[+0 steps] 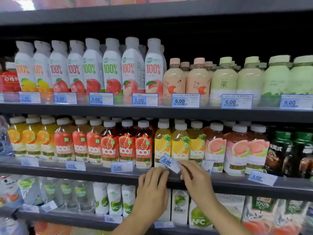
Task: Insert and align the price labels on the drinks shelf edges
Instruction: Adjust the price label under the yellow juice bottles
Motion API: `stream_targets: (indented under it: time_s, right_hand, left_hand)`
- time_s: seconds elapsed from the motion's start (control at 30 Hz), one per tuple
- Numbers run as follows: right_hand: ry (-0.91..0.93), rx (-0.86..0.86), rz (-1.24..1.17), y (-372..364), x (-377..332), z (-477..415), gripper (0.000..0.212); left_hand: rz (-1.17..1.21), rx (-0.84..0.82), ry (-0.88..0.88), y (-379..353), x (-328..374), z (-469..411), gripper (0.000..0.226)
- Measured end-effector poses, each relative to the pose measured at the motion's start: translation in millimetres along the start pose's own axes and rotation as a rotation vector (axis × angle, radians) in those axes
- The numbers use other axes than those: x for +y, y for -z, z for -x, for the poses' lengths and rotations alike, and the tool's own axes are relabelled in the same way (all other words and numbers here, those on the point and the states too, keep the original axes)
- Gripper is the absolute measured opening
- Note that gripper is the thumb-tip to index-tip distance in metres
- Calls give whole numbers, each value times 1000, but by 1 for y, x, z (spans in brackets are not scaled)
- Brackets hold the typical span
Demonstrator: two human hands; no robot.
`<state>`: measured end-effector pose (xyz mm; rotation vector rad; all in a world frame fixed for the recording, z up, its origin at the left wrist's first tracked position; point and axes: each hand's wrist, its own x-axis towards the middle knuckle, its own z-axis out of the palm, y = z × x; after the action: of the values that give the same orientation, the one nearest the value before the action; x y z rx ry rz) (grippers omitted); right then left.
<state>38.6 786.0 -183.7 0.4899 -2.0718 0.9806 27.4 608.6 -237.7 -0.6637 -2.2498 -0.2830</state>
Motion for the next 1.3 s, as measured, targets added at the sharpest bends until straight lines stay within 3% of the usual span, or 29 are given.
stream_targets:
  time_s: [0.2, 0.3, 0.47, 0.57, 0.8, 1.03, 1.13, 1.23, 1.3]
  right_hand:
    - [4, 50, 51, 4, 0, 3, 19]
    - [59, -12, 128, 4, 1, 2, 20]
    - [158, -218, 390, 0, 11, 9, 43]
    - [123, -240, 459, 0, 10, 11, 55]
    - [122, -235, 532, 2, 3, 12, 50]
    - [103, -191, 590, 17, -1, 15, 60]
    - [110, -58, 488, 33, -5, 12, 43]
    - [-69, 166, 272, 62, -9, 5, 33]
    - [-233, 194, 189, 79, -5, 2, 35]
  left_hand:
    - [-12, -33, 1, -4, -3, 1, 48]
    - [-15, -25, -4, -6, -4, 1, 48]
    - [-6, -11, -27, -7, -7, 2, 49]
    - [3, -31, -20, -8, -8, 0, 50]
    - [8, -68, -35, -1, -7, 0, 61]
    - [-6, -58, -46, 5, 1, -8, 71]
    - [-16, -37, -24, 5, 5, -12, 66]
    - [-7, -16, 2, 4, 8, -14, 62]
    - [0, -10, 16, 3, 10, -14, 61]
